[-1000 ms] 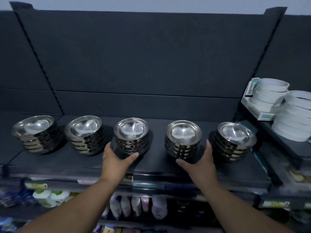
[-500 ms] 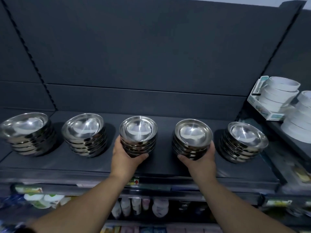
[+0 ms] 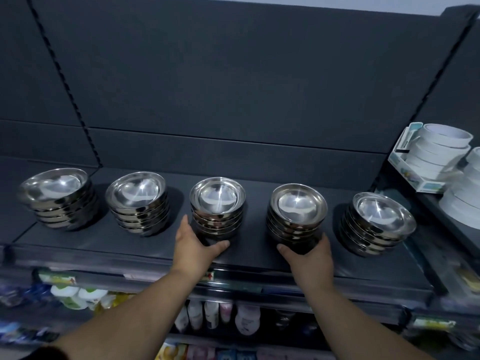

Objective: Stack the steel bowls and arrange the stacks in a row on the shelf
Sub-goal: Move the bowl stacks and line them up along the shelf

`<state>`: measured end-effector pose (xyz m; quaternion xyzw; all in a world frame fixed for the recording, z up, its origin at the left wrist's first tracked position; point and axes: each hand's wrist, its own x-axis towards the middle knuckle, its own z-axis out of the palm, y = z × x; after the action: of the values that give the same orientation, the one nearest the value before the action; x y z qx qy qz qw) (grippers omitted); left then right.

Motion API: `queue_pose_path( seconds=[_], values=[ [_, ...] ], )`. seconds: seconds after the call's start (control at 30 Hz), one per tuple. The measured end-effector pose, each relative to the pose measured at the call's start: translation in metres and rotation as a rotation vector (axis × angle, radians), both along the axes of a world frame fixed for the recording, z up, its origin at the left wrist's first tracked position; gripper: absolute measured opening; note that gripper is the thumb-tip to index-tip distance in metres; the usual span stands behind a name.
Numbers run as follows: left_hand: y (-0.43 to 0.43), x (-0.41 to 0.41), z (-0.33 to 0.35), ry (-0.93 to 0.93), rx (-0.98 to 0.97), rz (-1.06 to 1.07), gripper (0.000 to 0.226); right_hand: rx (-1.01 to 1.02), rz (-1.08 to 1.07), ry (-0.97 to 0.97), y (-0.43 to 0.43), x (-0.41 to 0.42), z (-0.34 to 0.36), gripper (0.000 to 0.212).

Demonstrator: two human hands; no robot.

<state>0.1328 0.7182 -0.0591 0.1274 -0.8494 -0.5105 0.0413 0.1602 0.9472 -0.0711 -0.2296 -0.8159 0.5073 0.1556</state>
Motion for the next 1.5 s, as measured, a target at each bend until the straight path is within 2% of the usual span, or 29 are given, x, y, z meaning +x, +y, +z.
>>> queue_pose_path(
  seconds=[0.07, 0.13, 0.3, 0.4, 0.63, 0.77, 0.87, 1.0, 1.17, 1.3, 1.37, 1.47, 1.5],
  values=[
    [-0.001, 0.011, 0.002, -0.038, -0.057, -0.004, 0.117, 0.045, 0.011, -0.014, -0.001, 0.011, 0.001, 0.069],
    [-0.004, 0.021, 0.004, -0.056, -0.108, -0.015, 0.109, 0.112, 0.04, -0.043, -0.002, 0.022, 0.002, 0.054],
    [-0.021, 0.049, 0.007, -0.02, -0.174, -0.026, 0.086, 0.328, 0.165, -0.076, -0.017, 0.043, 0.002, 0.031],
    [-0.041, 0.064, 0.009, -0.001, -0.199, -0.007, 0.075, 0.314, 0.269, -0.048, -0.04, 0.048, 0.011, 0.03],
    [-0.126, 0.068, 0.022, 0.028, -0.179, 0.134, 0.065, 0.196, 0.495, -0.031, -0.129, 0.038, 0.031, 0.04],
    [-0.189, 0.055, 0.022, 0.053, -0.136, 0.202, 0.065, 0.119, 0.5, -0.04, -0.188, 0.024, 0.035, 0.053],
    [-0.237, 0.037, 0.026, 0.071, -0.096, 0.252, 0.067, 0.056, 0.428, -0.058, -0.232, 0.008, 0.034, 0.072],
    [-0.29, 0.011, 0.027, 0.045, -0.048, 0.262, 0.092, 0.016, 0.304, -0.08, -0.284, -0.01, 0.032, 0.093],
    [-0.323, -0.017, 0.023, 0.016, 0.025, 0.162, 0.115, 0.011, 0.156, -0.063, -0.314, -0.022, 0.032, 0.081],
    [-0.336, -0.032, 0.017, 0.052, 0.081, 0.075, 0.121, 0.002, 0.107, -0.078, -0.325, -0.028, 0.027, 0.089],
    [-0.34, -0.038, 0.015, 0.068, 0.104, 0.025, 0.119, 0.0, 0.085, -0.081, -0.328, -0.031, 0.025, 0.096],
    [-0.342, -0.045, 0.012, 0.136, 0.115, -0.044, 0.091, 0.012, 0.063, -0.09, -0.328, -0.037, 0.022, 0.102],
    [-0.341, -0.046, 0.012, 0.155, 0.124, -0.065, 0.088, 0.015, 0.058, -0.095, -0.328, -0.039, 0.021, 0.104]
  ],
)
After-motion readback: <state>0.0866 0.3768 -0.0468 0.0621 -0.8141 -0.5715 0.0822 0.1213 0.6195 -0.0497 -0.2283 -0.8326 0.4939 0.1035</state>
